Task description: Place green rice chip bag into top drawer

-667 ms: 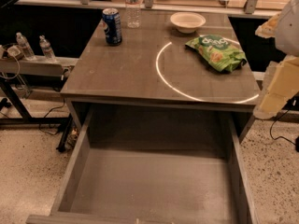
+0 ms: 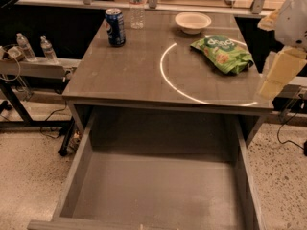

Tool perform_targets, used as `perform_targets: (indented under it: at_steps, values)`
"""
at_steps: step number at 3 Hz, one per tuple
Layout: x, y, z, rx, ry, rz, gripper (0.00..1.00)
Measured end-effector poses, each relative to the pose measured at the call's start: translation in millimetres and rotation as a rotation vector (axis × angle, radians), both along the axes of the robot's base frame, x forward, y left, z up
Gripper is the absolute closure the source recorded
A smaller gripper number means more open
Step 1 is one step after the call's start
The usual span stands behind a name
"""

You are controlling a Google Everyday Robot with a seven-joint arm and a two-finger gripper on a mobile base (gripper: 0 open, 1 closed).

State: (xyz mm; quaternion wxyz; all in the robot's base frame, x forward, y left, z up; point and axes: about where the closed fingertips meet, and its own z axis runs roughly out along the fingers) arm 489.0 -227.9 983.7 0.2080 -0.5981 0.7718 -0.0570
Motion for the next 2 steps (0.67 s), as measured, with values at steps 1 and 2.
perform_targets:
  at_steps: [1,2]
  values:
    - [68,-22,-16,0.062,-0.068,-0.054,0.0]
    - [158,-41,-61,0.164,-0.14,-0.147,0.0]
